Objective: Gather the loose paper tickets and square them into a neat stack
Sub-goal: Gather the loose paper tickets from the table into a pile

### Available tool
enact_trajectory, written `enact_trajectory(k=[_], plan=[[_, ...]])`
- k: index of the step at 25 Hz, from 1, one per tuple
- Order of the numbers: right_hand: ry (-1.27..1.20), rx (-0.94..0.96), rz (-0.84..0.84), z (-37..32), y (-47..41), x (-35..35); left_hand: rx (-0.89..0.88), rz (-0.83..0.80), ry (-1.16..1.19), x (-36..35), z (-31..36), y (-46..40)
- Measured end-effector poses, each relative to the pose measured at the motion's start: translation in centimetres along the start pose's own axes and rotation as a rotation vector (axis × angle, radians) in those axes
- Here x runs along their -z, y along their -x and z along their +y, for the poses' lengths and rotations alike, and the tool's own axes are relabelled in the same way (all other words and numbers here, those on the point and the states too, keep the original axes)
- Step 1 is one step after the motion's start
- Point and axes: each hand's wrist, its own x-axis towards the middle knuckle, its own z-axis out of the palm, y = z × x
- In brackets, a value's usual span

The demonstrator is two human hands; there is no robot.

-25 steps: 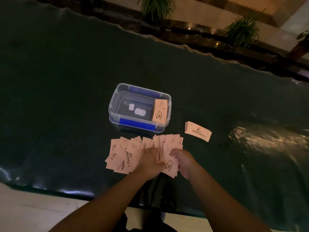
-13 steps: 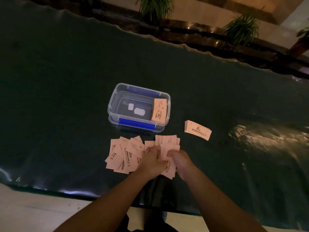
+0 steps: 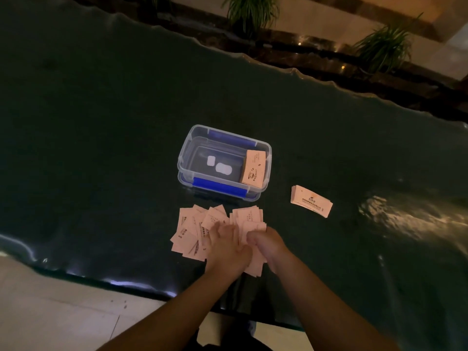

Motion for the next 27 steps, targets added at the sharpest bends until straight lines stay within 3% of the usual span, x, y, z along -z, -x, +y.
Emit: enact_trajectory(k=[3, 9, 14, 20, 25, 27], plan=[[0.090, 0.119, -0.041, -0.6, -0.1, -0.7, 0.107, 0.135, 0.176, 1.1, -0.7, -0.3], [0.271, 0.216, -0.087, -2.1, 0.0, -1.0, -0.009, -0.008, 0.337, 3.0, -1.5, -0.4], [0.210, 0.133, -0.067, -1.6, 0.1, -1.1, 0.140, 0.164, 0.253, 4.1, -4.4, 0.6], [0.110, 0.103, -0.058, -0.8, -0.1, -1.7, 0.092, 0.084, 0.389, 4.0, -5.3, 0.8], [0.101, 0.093, -0.055, -1.1, 0.7, -3.0, -0.025, -0.068, 0.268, 3.9, -3.6, 1.7], [0.119, 0.100, -0.064, -1.0, 0.8, -3.4, -0.069, -0.040, 0.201, 4.2, -3.9, 1.5]])
